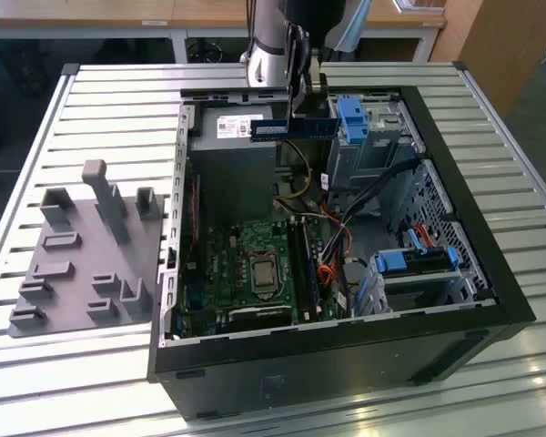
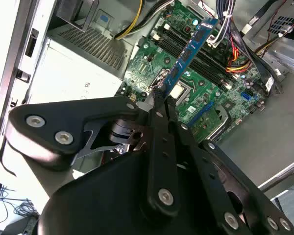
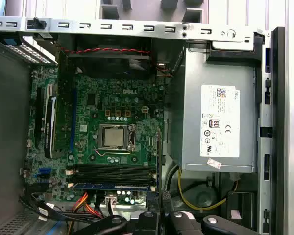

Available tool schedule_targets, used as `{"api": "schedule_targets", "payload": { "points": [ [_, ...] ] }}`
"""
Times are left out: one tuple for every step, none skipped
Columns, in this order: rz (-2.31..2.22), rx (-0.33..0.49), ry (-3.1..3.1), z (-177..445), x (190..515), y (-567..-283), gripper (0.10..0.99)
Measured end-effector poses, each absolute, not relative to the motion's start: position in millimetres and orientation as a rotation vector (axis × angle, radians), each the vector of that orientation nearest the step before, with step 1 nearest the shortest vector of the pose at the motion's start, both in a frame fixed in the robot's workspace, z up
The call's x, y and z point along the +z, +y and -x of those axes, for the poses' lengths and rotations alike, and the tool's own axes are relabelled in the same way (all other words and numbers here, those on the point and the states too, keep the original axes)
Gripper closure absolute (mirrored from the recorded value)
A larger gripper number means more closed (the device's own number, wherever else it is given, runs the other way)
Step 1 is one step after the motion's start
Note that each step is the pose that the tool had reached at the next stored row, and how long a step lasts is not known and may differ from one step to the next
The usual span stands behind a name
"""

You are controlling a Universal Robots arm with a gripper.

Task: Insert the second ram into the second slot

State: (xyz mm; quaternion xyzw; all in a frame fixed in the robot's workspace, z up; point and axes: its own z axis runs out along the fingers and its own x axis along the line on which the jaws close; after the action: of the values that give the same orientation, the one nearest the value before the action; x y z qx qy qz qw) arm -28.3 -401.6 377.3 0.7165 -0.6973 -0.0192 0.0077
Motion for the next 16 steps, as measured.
{"api": "schedule_targets", "payload": {
  "points": [
    [-2.24,-0.06,-2.18,28.3,377.3,-401.6,0.949],
    [-2.24,-0.06,-2.18,28.3,377.3,-401.6,0.949],
    [-2.24,-0.06,-2.18,28.3,377.3,-401.6,0.949],
    [-2.24,-0.06,-2.18,28.3,377.3,-401.6,0.949],
    [-2.24,-0.06,-2.18,28.3,377.4,-401.8,0.949],
    [-2.24,-0.06,-2.18,28.3,377.4,-402.0,0.949],
    [-2.24,-0.06,-2.18,28.3,377.3,-402.3,0.949],
    [-2.24,-0.06,-2.18,28.3,377.3,-402.4,0.949],
    [-2.24,-0.06,-2.18,28.3,377.3,-402.7,0.949],
    [-2.24,-0.06,-2.18,28.3,377.4,-402.9,0.949],
    [-2.24,-0.06,-2.18,28.3,377.3,-403.2,0.949],
    [-2.24,-0.06,-2.18,28.3,377.3,-403.4,0.949],
    [-2.24,-0.06,-2.18,28.3,377.3,-403.6,0.949],
    [-2.24,-0.06,-2.18,28.3,377.3,-403.8,0.949],
    [-2.24,-0.06,-2.18,28.3,377.3,-404.0,0.949],
    [-2.24,-0.06,-2.18,28.3,377.3,-404.3,0.949]
  ]
}}
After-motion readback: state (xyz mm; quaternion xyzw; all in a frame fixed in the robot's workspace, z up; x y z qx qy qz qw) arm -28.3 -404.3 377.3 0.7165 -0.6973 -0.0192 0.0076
